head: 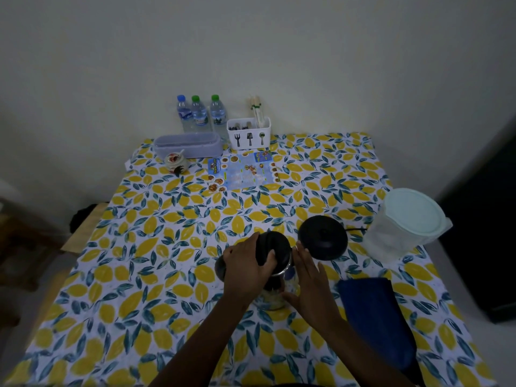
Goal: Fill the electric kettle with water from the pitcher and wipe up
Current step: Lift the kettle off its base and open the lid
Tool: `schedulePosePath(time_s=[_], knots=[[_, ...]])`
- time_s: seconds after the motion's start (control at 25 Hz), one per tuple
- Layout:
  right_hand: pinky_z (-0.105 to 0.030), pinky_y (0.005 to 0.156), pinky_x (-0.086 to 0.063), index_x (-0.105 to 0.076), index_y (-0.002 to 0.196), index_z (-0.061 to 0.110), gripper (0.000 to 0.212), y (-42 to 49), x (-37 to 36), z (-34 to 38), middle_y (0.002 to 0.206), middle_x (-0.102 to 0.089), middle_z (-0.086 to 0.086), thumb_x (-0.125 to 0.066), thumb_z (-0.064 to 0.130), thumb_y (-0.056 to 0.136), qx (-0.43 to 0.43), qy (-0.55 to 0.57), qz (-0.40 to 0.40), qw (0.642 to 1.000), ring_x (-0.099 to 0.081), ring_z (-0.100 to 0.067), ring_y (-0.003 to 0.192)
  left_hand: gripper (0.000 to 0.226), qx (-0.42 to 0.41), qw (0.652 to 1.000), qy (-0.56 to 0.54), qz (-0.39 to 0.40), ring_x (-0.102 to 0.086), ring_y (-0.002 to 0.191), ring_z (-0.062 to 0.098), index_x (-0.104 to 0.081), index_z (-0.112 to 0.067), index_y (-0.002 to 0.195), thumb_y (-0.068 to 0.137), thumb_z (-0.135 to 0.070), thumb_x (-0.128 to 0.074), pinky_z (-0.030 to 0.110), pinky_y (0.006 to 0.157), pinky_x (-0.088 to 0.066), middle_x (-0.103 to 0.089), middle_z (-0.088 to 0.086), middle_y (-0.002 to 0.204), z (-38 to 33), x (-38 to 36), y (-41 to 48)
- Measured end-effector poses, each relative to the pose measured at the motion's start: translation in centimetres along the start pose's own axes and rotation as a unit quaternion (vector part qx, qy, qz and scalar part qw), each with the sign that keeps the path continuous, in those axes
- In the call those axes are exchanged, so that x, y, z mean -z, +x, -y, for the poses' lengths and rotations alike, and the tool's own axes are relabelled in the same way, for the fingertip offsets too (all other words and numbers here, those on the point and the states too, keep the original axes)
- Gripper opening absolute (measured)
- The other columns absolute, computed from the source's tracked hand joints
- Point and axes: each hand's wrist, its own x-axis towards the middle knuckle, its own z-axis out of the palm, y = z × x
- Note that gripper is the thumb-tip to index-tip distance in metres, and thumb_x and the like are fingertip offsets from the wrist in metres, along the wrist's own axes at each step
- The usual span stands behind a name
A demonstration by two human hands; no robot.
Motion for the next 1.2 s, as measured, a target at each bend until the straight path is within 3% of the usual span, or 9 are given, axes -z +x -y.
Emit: schedulePosePath(time_s=[0.28,0.36,0.44,0.48,0.64,0.76,0.84,0.96,1.2], knots=[[-0.052,0.117,-0.013,0.002,0.15,0.017,0.104,-0.2,-0.1,0.0,0.161,0.003,-0.002,-0.067,0.05,0.08,0.007,-0.03,-0.029,0.999,0.004,-0.022,0.148,0.051,0.012,0.976,-0.215,-0.028,-0.063,0.107,0.023,-0.047,-0.015,0.138,0.098,-0.04,-0.028,0.045,0.091,-0.051,-0.066,0.007,0.12,0.0,1.9,-0.9],[-0.054,0.115,-0.014,0.001,0.151,0.014,0.105,-0.5,-0.4,0.3,0.162,-0.003,-0.008,-0.063,0.056,0.078,0.013,-0.082,-0.048,0.995,-0.001,-0.027,0.148,0.043,0.049,0.951,-0.305,-0.031,-0.058,0.115,0.008,-0.048,-0.02,0.137,0.1,-0.031,-0.03,0.033,0.098,-0.049,-0.06,-0.005,0.127,0.4,2.3,-1.3],[-0.051,0.114,-0.015,0.003,0.151,0.012,0.111,-0.9,-0.9,0.6,0.162,0.0,-0.008,-0.061,0.063,0.075,0.002,-0.098,-0.043,0.994,0.002,-0.024,0.148,0.034,0.085,0.924,-0.372,-0.024,-0.053,0.115,-0.011,-0.049,-0.034,0.131,0.104,-0.024,-0.031,0.01,0.094,-0.044,-0.056,-0.018,0.126,0.9,3.0,-1.7],[-0.049,0.114,-0.016,0.004,0.15,0.011,0.114,-1.1,-1.1,0.7,0.162,0.001,-0.008,-0.06,0.066,0.073,-0.003,-0.104,-0.037,0.994,0.002,-0.023,0.148,0.035,0.108,0.914,-0.391,-0.024,-0.053,0.116,-0.009,-0.049,-0.035,0.131,0.105,-0.023,-0.029,0.004,0.09,-0.044,-0.057,-0.015,0.127,1.3,3.3,-1.9],[-0.049,0.113,-0.024,0.002,0.15,0.01,0.117,-1.1,-1.4,0.7,0.162,0.003,-0.007,-0.067,0.061,0.071,-0.009,-0.108,-0.031,0.994,0.001,-0.022,0.148,0.037,0.192,0.884,-0.423,-0.043,-0.054,0.121,0.029,-0.053,-0.008,0.13,0.105,-0.023,-0.03,0.018,0.085,-0.048,-0.059,0.012,0.124,3.7,3.7,-2.7],[-0.051,0.115,-0.023,0.009,0.15,0.017,0.117,-1.0,-1.6,0.7,0.162,0.012,0.001,-0.075,0.044,0.074,-0.011,-0.051,-0.036,0.998,0.007,-0.017,0.148,0.046,0.213,0.861,-0.46,-0.049,-0.052,0.127,0.018,-0.049,-0.015,0.138,0.102,-0.038,-0.03,0.023,0.097,-0.047,-0.053,0.005,0.139,4.3,4.4,-3.4],[-0.053,0.114,-0.026,0.01,0.15,0.019,0.115,-1.1,-1.6,1.1,0.162,0.011,0.001,-0.075,0.038,0.076,-0.022,-0.035,-0.042,0.998,0.006,-0.018,0.148,0.05,0.192,0.88,-0.421,-0.102,-0.047,0.132,0.013,-0.046,-0.02,0.14,0.099,-0.045,-0.033,0.032,0.107,-0.044,-0.048,-0.001,0.145,4.4,5.0,-3.6],[-0.055,0.111,-0.032,0.003,0.151,0.015,0.105,-1.5,-1.4,1.7,0.162,0.001,-0.004,-0.072,0.036,0.08,-0.028,-0.029,-0.056,0.998,-0.001,-0.022,0.148,0.04,0.068,0.955,-0.228,-0.179,-0.039,0.135,0.007,-0.046,-0.02,0.139,0.101,-0.031,-0.044,0.033,0.112,-0.036,-0.048,-0.002,0.145,4.2,6.4,-3.0],[-0.054,0.113,-0.027,-0.011,0.151,0.02,0.09,-3.3,-0.8,1.8,0.161,-0.007,-0.006,-0.07,0.027,0.084,-0.042,-0.013,-0.108,0.993,-0.003,-0.022,0.148,0.041,-0.16,0.984,-0.07,-0.022,-0.035,0.141,0.019,-0.047,-0.016,0.138,0.098,-0.025,-0.05,0.037,0.116,-0.027,-0.048,0.002,0.146,1.4,6.0,-1.7]])
